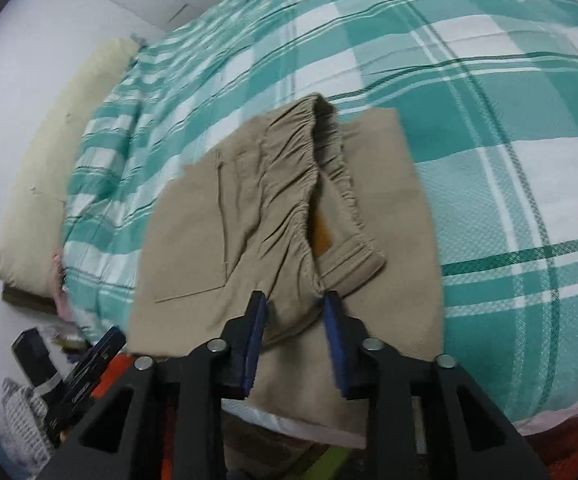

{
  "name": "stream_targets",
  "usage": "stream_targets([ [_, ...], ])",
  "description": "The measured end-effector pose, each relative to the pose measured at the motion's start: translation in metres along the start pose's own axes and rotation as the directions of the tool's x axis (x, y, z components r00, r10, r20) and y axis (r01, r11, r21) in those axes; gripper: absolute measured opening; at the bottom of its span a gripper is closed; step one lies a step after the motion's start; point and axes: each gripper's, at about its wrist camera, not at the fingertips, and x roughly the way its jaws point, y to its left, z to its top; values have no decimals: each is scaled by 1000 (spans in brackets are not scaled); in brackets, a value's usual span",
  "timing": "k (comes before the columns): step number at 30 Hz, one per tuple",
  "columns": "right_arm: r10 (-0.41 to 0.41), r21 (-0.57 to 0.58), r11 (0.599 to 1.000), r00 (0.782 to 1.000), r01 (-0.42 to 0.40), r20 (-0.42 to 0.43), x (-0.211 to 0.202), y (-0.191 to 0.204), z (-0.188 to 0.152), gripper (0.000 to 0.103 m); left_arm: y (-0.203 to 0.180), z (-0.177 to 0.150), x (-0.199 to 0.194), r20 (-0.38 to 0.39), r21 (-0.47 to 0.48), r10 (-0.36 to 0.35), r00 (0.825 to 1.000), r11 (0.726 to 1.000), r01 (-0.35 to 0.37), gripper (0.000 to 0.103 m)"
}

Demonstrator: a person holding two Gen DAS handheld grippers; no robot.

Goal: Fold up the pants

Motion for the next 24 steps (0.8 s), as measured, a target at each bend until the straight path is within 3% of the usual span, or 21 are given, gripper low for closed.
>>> stream_targets([
  [3, 43, -57, 998, 993, -37, 110, -29, 13, 3, 8, -11, -2, -10, 44, 48, -25, 999, 999, 23, 58],
  [5, 31, -99, 995, 989, -17, 146, -38, 20, 8, 8, -26, -4, -6, 35, 112, -31, 999, 993, 26, 59],
  [9, -79, -76, 993, 994, 85, 82, -6, 2, 13, 9, -44, -10, 9, -14, 193, -4, 1000, 981, 7, 59],
  [13, 17, 20, 1000, 996, -19, 86, -7, -22, 10, 15, -43, -13, 9, -37, 195, -10, 999, 981, 17, 59],
  [15, 43, 59, 997, 995, -49, 94, -15, -27, 10, 35, -40, -11, 7, -33, 180, -18, 999, 983, 23, 59],
  [17, 83, 108, 990, 992, -93, 98, -23, -34, 7, 46, -34, -6, 3, -19, 142, -27, 999, 989, 30, 59],
  [20, 140, 166, 976, 990, -144, 37, -18, -40, 4, 47, -20, 1, -2, 13, 80, -21, 1000, 997, 20, 59],
  [24, 126, 152, 981, 991, -119, -39, 5, -33, 5, 60, 12, 9, -1, 17, -60, -11, 1000, 998, 12, 59],
])
